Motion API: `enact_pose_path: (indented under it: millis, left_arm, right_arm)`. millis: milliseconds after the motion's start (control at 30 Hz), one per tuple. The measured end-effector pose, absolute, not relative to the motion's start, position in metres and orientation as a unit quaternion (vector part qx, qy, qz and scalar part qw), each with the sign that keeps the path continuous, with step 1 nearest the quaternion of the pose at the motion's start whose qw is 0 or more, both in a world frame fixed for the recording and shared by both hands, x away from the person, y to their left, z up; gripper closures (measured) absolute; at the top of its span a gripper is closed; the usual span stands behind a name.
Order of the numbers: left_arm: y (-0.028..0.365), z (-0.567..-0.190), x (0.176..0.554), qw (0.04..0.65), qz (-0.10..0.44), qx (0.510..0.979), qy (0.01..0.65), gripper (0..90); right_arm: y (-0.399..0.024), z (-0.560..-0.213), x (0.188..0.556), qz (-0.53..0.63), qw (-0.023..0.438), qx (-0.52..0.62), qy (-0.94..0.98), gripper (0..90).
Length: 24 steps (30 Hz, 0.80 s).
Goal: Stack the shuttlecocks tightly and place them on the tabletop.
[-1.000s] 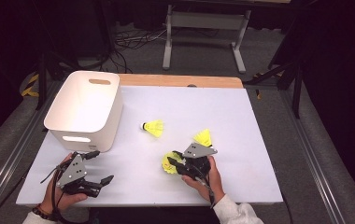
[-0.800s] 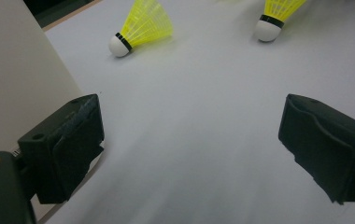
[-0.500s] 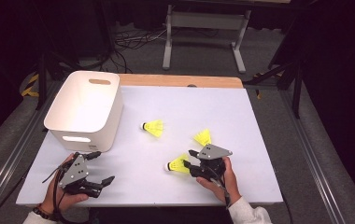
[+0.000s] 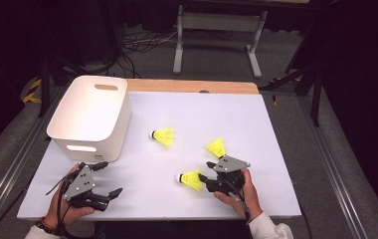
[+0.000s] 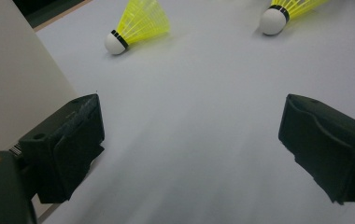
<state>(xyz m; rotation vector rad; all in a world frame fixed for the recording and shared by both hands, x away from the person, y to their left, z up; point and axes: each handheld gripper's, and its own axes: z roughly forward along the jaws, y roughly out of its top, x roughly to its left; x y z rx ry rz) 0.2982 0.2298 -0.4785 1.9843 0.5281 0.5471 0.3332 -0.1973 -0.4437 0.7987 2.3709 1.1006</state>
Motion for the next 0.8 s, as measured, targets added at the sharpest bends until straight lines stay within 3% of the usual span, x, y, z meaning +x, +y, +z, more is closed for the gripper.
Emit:
enact_pose_path:
  millis: [333,800]
  left_arm:
    - [0.230,-0.479,0.298,0.486,0.226,0.816,0.216,7.8]
    - [0.229,-0.478,0.297,0.487,0.229,0.815,0.214,7.8]
  right_arm:
    - [-0.210,-0.440,0.329,0.399,0.200,0.283,0.849,43.7]
    - [-0.213,-0.433,0.299,0.422,0.214,0.235,0.849,25.9]
